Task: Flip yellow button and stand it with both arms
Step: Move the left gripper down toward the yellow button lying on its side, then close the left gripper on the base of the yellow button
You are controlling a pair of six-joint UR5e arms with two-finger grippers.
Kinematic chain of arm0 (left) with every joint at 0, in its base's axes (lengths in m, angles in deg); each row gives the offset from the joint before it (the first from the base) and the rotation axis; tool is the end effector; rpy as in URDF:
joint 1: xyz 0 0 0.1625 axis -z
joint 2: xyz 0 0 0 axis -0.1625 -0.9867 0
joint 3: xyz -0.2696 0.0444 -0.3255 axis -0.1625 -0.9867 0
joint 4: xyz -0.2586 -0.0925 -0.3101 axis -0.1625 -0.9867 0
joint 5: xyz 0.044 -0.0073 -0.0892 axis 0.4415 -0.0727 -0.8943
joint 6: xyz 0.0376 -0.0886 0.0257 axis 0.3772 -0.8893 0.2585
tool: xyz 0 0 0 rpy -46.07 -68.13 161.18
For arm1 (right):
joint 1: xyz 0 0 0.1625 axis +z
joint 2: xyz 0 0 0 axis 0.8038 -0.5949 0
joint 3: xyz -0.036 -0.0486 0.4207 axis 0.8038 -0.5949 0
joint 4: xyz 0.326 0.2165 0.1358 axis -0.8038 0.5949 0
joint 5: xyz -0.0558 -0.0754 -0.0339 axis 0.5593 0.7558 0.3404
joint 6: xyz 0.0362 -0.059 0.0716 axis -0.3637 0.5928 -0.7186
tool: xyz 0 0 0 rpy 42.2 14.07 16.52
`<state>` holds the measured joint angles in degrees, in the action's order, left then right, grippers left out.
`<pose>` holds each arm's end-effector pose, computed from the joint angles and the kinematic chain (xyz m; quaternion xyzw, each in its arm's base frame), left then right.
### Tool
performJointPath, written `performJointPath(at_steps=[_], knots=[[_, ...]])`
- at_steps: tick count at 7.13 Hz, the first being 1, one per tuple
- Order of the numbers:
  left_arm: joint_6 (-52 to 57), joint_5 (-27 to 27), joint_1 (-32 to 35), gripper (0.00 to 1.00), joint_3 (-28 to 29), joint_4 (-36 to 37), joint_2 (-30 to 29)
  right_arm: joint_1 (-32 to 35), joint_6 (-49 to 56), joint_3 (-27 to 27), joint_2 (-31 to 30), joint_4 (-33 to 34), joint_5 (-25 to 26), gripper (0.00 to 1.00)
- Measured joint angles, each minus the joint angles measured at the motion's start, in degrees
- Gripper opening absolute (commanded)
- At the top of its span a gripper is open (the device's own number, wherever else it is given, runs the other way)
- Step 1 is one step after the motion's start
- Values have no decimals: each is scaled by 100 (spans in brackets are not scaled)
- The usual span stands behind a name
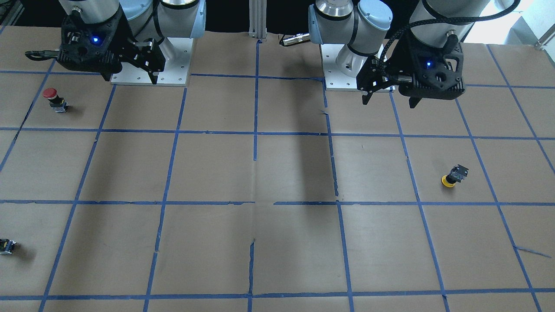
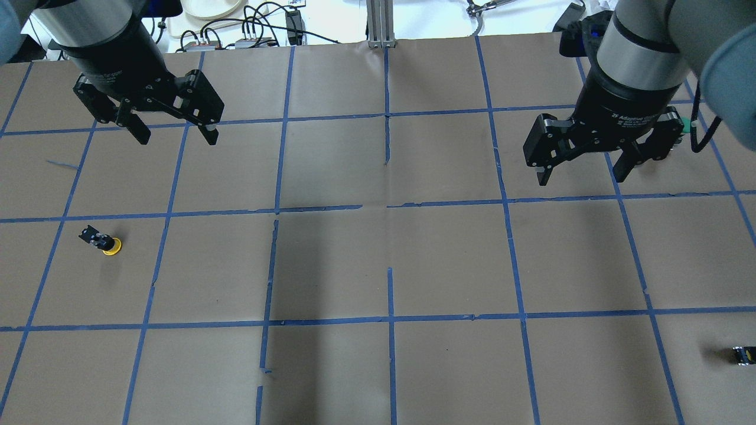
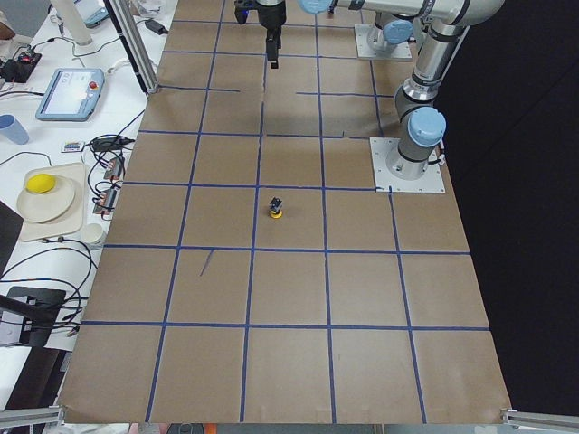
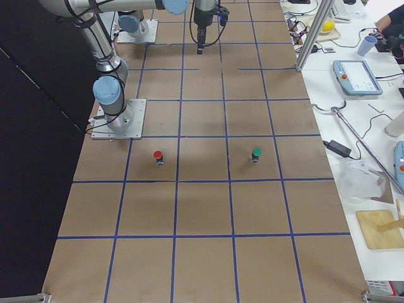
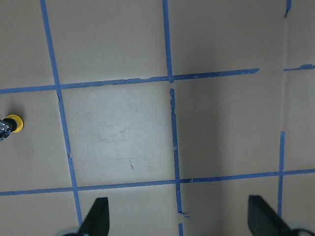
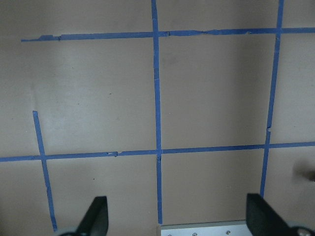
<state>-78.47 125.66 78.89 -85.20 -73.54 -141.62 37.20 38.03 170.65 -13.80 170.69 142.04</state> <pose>-0.1174 -0.4994 0.5184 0.0322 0.9989 0.0332 0.0011 0.1347 -0.4372 0.4958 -0.0121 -0.9983 -0.0524 0.0205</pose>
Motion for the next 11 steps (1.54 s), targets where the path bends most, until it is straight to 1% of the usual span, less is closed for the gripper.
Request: performJointPath(at_steps=[2, 4, 8, 9, 10, 11], knots=[[38, -8, -52, 99, -24, 92, -7, 0, -5, 0, -1, -5, 0, 100], [503, 18, -375, 99, -59, 81, -24, 0, -3, 0, -1, 6, -4, 100], [2535, 125, -1861, 99, -564, 200, -130, 6, -6, 0, -26, 4, -2, 100], [2982, 247, -2182, 99, -709, 424, -219, 7, -5, 3, -35, 7, -6, 100], [3381, 326, -2435, 99, -927, 818, -298, 8, -4, 9, -40, 3, -10, 100], [3788, 360, -2637, 99, -1247, 1382, -350, 8, -2, 11, -42, 2, -12, 100]])
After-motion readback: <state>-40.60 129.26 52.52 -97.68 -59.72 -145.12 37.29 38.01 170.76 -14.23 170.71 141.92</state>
